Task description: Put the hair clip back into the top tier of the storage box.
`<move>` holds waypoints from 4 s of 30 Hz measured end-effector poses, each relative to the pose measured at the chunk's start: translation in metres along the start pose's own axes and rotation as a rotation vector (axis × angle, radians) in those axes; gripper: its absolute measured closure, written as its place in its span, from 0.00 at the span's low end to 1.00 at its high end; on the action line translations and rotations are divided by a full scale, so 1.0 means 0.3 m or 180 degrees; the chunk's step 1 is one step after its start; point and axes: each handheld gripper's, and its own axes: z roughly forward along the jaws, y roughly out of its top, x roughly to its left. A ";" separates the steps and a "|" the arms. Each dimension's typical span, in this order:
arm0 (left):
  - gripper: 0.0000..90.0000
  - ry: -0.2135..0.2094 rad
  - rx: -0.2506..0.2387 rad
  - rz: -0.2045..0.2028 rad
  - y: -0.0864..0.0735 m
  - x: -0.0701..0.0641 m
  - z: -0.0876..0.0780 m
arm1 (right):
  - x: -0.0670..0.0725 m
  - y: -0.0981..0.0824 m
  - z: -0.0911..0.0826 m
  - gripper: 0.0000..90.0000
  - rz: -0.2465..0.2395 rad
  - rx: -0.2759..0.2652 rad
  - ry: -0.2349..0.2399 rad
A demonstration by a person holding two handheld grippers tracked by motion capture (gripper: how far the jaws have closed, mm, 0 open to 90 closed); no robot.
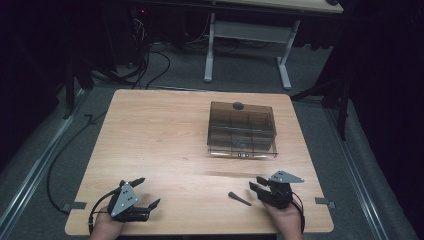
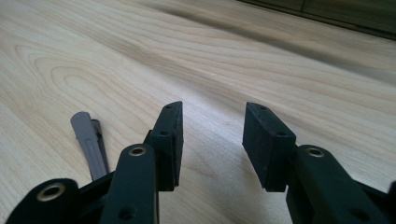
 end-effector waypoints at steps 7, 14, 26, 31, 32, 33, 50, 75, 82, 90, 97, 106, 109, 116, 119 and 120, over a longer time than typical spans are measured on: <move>0.17 -0.0005 -0.0012 -0.0006 -0.001 0.002 -0.003 | 0.001 -0.001 -0.001 0.65 0.0006 0.0019 0.0025; 0.17 -0.0002 -0.0030 -0.0013 -0.001 0.002 -0.003 | -0.008 -0.001 -0.016 0.70 0.0073 0.0014 0.0166; 0.17 0.0002 -0.0014 -0.0019 -0.001 0.003 -0.001 | 0.012 0.000 -0.022 0.66 -0.0034 0.0008 0.0217; 0.17 0.0002 -0.0015 -0.0024 -0.001 0.003 -0.001 | 0.053 0.003 -0.026 0.67 -0.0178 0.0009 0.0322; 0.17 0.0002 -0.0016 -0.0024 -0.001 0.003 -0.002 | 0.062 0.003 -0.026 0.67 -0.0200 0.0036 0.0346; 0.17 0.0000 -0.0020 -0.0027 -0.001 0.003 -0.002 | 0.070 0.003 -0.024 0.68 -0.0218 0.0050 0.0371; 0.17 -0.0006 -0.0017 -0.0039 -0.001 0.004 0.000 | 0.150 0.007 0.036 0.85 -0.0473 0.0290 0.0636; 0.17 -0.0015 -0.0023 -0.0047 -0.001 0.005 -0.002 | 0.129 0.019 -0.005 0.91 -0.0467 0.0195 0.0407; 0.17 -0.0016 -0.0026 -0.0045 -0.001 0.005 -0.002 | 0.035 -0.006 -0.052 0.91 -0.0267 0.0240 -0.0025; 0.17 -0.0008 -0.0027 -0.0045 -0.001 0.005 -0.002 | -0.005 -0.026 -0.061 0.91 -0.0141 0.0288 -0.0129; 0.17 -0.0020 -0.0025 -0.0032 -0.001 0.004 -0.002 | -0.012 -0.032 -0.058 0.86 -0.0118 0.0287 -0.0118; 0.17 -0.0019 -0.0046 -0.0002 -0.002 0.000 -0.003 | -0.015 0.009 -0.069 0.75 0.0050 0.0441 -0.0027; 0.17 -0.0029 -0.0054 0.0008 -0.002 0.000 -0.004 | -0.016 0.029 -0.073 0.73 -0.0011 0.0623 -0.0074; 0.17 -0.0060 -0.0059 0.0026 -0.002 0.000 -0.006 | -0.036 0.075 -0.091 0.69 0.0055 0.0963 -0.0081; 0.17 -0.0059 -0.0061 0.0031 -0.002 0.000 -0.005 | -0.042 0.094 -0.093 0.70 0.0068 0.1104 -0.0049; 0.17 -0.0059 -0.0062 0.0030 -0.002 0.000 -0.006 | -0.042 0.098 -0.092 0.70 0.0067 0.1140 -0.0051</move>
